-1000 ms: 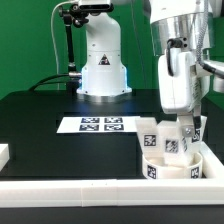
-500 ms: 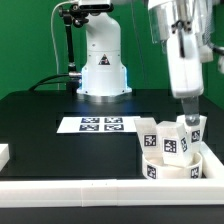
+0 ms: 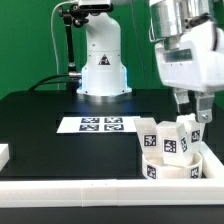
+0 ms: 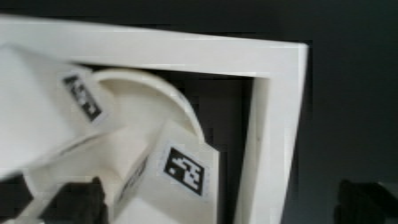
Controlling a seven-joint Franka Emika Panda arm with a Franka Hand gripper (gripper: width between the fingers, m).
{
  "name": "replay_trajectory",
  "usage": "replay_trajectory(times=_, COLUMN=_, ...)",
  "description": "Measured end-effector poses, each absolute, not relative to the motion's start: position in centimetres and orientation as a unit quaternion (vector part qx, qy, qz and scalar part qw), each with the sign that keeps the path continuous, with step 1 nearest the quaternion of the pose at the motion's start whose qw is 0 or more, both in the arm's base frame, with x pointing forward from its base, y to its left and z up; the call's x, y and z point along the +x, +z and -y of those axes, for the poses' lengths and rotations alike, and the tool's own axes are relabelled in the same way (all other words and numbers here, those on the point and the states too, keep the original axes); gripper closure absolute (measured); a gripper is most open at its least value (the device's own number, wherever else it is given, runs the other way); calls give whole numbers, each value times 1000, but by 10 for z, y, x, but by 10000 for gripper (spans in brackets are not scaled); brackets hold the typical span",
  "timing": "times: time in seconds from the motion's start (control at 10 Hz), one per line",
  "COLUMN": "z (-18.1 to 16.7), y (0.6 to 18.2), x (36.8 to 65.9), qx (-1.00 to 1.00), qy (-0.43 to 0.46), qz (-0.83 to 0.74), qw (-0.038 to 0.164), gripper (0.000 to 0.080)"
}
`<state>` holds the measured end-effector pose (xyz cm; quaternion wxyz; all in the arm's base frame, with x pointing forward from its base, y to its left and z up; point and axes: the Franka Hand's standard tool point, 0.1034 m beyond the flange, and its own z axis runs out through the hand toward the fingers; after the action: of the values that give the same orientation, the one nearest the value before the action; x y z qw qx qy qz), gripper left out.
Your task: Assemble stool
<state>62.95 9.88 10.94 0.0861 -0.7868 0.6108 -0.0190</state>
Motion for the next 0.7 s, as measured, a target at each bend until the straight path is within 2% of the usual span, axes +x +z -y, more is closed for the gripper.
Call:
replay_trajectory(times=0.3, z=-98, y=115, x=634, qx=-895, qy=-29, qz=-442, qw=61, gripper=151)
replay_trajectory(times=0.7, z=-95, y=115, x=636, qx=-940, qy=-37, qz=-333, qw=57, gripper=151)
